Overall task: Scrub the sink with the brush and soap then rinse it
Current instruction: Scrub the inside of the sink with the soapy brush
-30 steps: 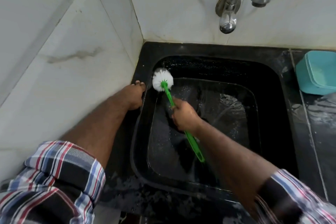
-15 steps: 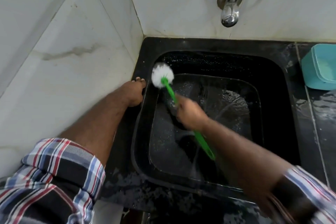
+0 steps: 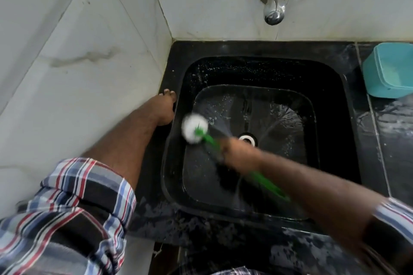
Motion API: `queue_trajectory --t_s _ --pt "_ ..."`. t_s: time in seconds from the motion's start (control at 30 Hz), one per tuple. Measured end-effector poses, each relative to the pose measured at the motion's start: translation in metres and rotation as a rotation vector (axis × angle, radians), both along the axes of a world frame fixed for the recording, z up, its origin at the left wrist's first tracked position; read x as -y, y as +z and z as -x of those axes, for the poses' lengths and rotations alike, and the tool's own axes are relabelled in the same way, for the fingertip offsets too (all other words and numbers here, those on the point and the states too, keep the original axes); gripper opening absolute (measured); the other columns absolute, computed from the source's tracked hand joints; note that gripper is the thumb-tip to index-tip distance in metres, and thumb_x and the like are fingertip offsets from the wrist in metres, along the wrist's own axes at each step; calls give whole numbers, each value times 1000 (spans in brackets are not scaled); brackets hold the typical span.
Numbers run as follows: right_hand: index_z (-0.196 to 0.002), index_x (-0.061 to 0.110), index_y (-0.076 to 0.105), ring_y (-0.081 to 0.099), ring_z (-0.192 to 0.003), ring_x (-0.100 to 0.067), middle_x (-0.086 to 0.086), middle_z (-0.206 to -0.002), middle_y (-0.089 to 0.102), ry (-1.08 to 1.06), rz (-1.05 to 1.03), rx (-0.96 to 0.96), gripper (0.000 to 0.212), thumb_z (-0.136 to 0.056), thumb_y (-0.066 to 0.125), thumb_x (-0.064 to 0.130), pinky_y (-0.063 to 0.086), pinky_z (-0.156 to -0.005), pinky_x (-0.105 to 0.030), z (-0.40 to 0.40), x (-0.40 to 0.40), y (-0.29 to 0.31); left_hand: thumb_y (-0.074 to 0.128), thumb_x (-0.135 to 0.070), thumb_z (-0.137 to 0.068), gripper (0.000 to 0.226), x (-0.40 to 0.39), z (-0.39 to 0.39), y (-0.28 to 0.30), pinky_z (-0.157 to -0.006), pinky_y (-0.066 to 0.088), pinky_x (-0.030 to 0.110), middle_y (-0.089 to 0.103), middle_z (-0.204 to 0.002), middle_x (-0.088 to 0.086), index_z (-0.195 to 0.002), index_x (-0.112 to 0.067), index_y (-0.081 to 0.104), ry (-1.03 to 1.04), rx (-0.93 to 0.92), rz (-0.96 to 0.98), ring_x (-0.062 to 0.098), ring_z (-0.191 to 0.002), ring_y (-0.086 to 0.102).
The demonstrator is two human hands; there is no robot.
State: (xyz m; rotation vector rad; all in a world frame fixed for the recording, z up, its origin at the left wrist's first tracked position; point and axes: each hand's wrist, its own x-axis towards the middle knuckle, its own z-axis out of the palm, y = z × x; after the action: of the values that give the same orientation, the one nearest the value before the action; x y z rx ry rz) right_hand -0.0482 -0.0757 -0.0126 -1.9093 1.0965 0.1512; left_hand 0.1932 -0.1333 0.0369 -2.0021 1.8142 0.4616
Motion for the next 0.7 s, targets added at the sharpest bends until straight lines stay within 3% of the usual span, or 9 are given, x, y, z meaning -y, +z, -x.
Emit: queue_trajectory --t_s 0.07,0.13,0.2,0.3,0.4,0.47,0.53,0.6,0.7 --pt "-89 16 57 64 -78 -32 -11 -78 62 -259 -54 44 18 -84 43 6 48 -60 -35 -27 42 -13 44 -5 -94 71 0 -1 0 -118 26 39 6 -163 18 -156 -6 11 11 -12 -2 35 -146 26" --pt "-96 12 57 59 -72 -30 -11 -75 56 -351 -56 93 22 -85 41 4 46 -54 -36 -46 54 -14 45 -5 -94 71 0 -2 -2 -118 26 38 6 -163 17 -157 -7 11 17 -11 1 35 -146 26" --pt "-107 12 56 57 -66 -24 -9 -79 58 -276 -41 92 27 -88 40 3 51 -53 -34 -43 29 -9 44 -5 -93 71 1 -2 -3 -118 26 39 7 -163 18 -156 -6 12 7 -5 10 35 -146 26" --pt "-118 14 56 63 -59 -16 -6 -85 68 24 -222 78 37 -87 38 6 49 -47 -24 1 -46 22 44 -8 -94 70 3 -5 -6 -118 27 39 6 -163 17 -157 -7 12 12 -11 5 34 -146 26" --pt "-138 28 46 70 -88 -15 -2 -110 72 255 -211 -25 52 -88 39 17 56 -80 -27 39 -83 51 45 -8 -95 72 2 -4 -7 -119 26 40 3 -164 15 -157 -8 8 18 -11 3 32 -147 23" --pt "-144 35 41 67 -89 -11 6 -108 71 267 -138 -58 56 -91 40 16 53 -82 -22 46 -76 59 44 -6 -95 72 1 -4 -8 -120 25 41 2 -164 15 -157 -8 8 23 -19 -1 32 -148 22" --pt "-139 37 47 67 -66 -22 2 -84 70 139 -129 -23 53 -93 38 12 57 -61 -32 37 -57 59 43 -5 -94 72 1 -3 -7 -120 25 40 2 -164 15 -157 -8 8 24 -18 2 33 -148 22" --pt "-136 28 51 59 -50 -19 2 -70 63 -27 -89 3 47 -94 37 11 50 -45 -27 16 -43 49 43 -5 -94 70 1 -4 -9 -119 26 40 4 -163 17 -156 -6 11 11 -14 11 35 -146 25" --pt "-137 24 49 61 -60 -9 5 -77 64 -2 -74 14 47 -94 39 10 42 -53 -17 0 -65 40 44 -7 -94 69 3 -7 -11 -117 29 42 6 -163 18 -156 -6 14 1 -27 21 37 -144 28"
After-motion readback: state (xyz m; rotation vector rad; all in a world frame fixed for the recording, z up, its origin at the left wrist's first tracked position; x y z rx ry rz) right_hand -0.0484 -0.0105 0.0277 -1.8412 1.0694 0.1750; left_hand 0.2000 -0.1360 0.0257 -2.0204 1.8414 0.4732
